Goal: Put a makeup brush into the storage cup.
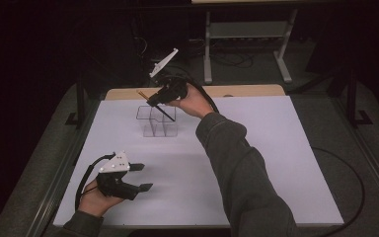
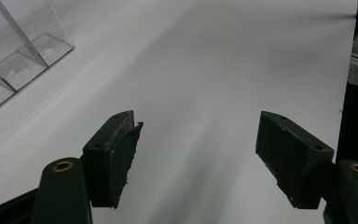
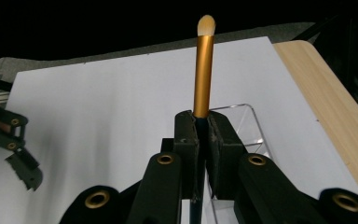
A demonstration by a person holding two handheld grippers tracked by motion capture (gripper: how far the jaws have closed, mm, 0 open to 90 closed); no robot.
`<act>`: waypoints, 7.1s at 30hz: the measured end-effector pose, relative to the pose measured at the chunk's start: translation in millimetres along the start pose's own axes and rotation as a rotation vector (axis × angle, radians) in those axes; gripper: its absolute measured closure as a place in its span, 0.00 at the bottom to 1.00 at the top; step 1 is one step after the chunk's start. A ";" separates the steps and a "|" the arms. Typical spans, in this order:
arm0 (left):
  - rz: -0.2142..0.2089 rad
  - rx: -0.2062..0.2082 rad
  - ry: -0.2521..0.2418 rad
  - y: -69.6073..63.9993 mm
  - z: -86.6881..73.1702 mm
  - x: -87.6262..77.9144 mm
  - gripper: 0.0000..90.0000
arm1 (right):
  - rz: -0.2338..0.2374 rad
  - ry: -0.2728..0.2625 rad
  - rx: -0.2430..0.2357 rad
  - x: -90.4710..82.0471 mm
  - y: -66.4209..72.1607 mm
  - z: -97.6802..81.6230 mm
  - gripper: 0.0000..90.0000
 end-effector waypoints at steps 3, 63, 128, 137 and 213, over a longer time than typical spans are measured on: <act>0.002 -0.001 -0.001 0.6 0.0 0.2 0.31 | -0.012 -0.006 0.013 3.0 -4.3 3.0 0.92; -0.001 -0.012 -0.004 2.0 -1.2 -1.6 0.31 | -0.066 0.009 0.093 46.5 -39.4 -5.3 0.91; 0.004 -0.002 0.029 1.3 -6.0 2.6 0.31 | -0.058 0.030 0.149 27.5 -29.9 -50.4 0.78; 0.000 -0.005 0.028 -0.3 -5.2 4.0 0.31 | -0.066 0.009 0.135 13.7 -25.4 -52.1 0.74; 0.003 -0.016 0.042 2.6 -8.3 8.0 0.29 | -0.122 -0.035 0.203 -63.9 -4.3 -118.9 0.62</act>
Point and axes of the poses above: each handheld gripper's, and its own axes: x roughly forward along the jaws, z roughly out of its top, y roughly to its left, the point moved 9 cm from there along x, roughly forward along the jaws, and after that the axes turned 4 degrees about z, right-handed, at the moved point
